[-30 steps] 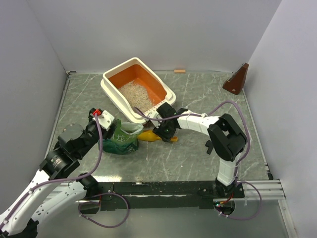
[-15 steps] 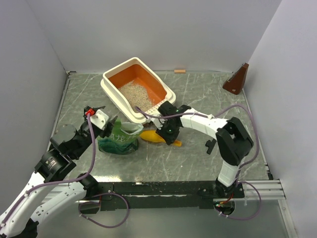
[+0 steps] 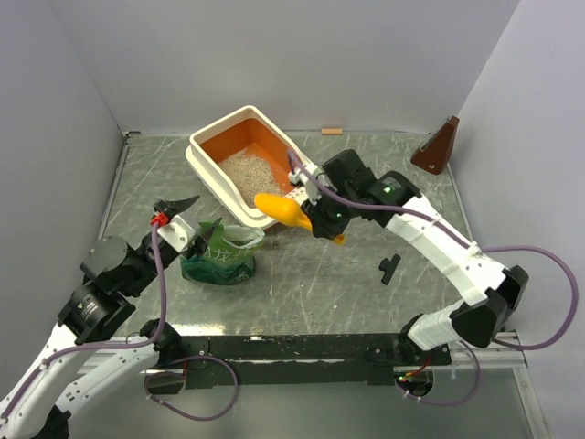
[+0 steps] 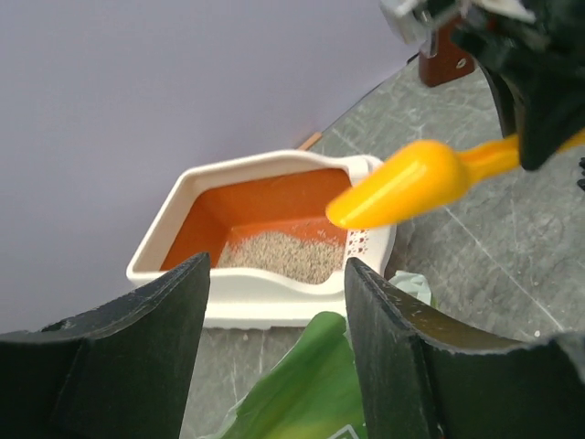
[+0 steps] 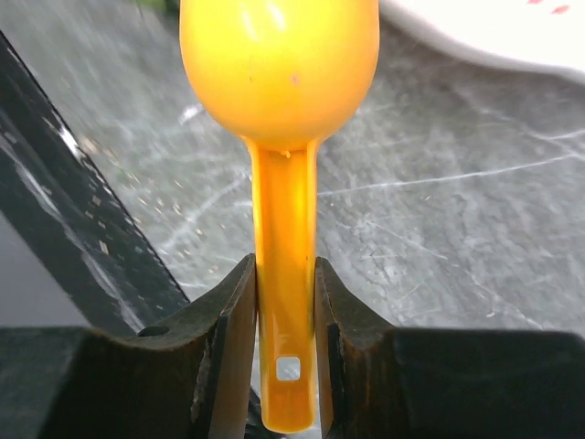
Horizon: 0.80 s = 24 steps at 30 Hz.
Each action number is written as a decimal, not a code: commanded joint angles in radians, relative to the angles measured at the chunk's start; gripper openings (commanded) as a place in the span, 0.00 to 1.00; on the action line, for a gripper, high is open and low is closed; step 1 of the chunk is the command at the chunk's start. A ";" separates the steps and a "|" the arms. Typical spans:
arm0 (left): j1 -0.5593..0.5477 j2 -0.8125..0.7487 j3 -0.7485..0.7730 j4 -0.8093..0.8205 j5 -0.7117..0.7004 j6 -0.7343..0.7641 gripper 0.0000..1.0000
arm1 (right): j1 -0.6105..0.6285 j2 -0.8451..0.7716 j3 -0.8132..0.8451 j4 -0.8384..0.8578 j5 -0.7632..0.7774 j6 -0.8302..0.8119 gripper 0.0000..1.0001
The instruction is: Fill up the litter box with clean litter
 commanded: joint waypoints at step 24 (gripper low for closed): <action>-0.004 -0.121 -0.092 0.199 0.545 0.206 0.70 | 0.014 -0.247 0.098 -0.110 -0.748 0.138 0.00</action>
